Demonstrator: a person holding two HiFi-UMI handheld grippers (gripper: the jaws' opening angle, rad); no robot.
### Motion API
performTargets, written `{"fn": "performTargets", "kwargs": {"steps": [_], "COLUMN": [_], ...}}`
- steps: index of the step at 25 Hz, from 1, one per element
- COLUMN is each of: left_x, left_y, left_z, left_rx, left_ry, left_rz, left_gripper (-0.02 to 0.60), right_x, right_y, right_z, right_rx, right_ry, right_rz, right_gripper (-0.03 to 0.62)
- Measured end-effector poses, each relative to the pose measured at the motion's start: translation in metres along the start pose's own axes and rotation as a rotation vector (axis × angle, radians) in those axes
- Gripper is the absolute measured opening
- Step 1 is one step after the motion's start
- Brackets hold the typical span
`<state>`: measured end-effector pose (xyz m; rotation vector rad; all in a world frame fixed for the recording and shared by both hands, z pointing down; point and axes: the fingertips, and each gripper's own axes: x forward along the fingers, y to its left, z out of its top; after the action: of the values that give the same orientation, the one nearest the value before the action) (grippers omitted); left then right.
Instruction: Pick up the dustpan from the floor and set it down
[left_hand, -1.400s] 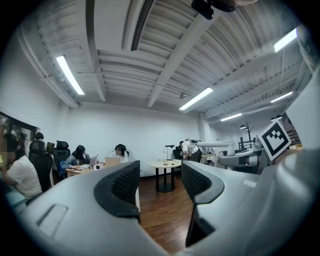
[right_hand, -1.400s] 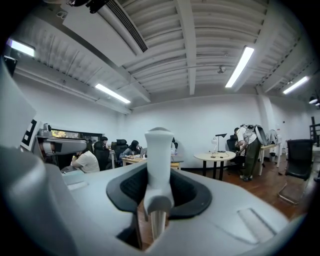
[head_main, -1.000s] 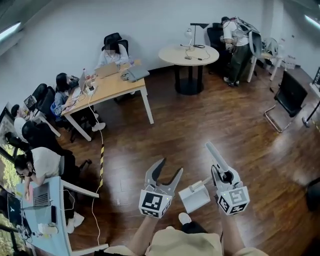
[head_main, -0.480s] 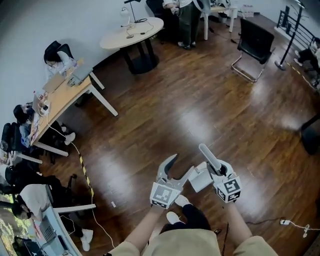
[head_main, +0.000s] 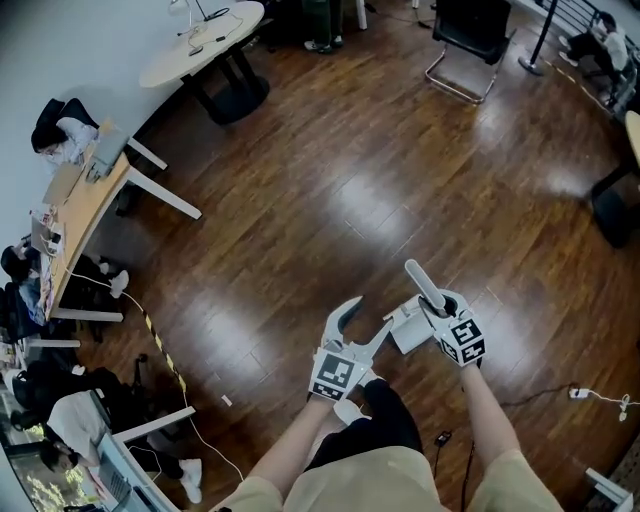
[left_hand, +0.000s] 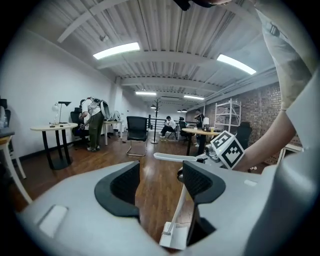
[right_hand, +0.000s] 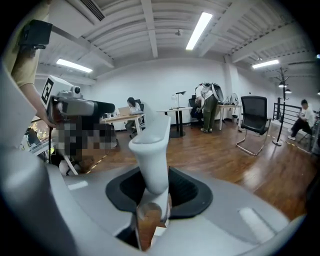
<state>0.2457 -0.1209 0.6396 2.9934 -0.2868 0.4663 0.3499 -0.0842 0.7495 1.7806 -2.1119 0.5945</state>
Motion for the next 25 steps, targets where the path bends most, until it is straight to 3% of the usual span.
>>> {"fn": "performTargets", "kwargs": {"steps": [9,18,25], "left_x": [-0.008,-0.049,-0.086], "left_y": [-0.008,0.013,0.031], "left_z": [-0.020,-0.003,0.001], "left_rx": [-0.027,-0.037,-0.048], "left_ry": [0.034,-0.030,-0.047], "left_rz": [-0.018,0.039,0.116], "left_gripper": [0.245,0.245,0.247], "right_x": [0.027,0.075,0.049], "right_y": [-0.032,-0.038,-0.038], "right_z": [-0.011,0.004,-0.022], "right_rx": [0.096,0.261,0.342], "right_ry": [-0.013,-0.069,-0.040], "right_rz": [0.033,-0.004,-0.120], "right_gripper": [0.127,0.154,0.326]}}
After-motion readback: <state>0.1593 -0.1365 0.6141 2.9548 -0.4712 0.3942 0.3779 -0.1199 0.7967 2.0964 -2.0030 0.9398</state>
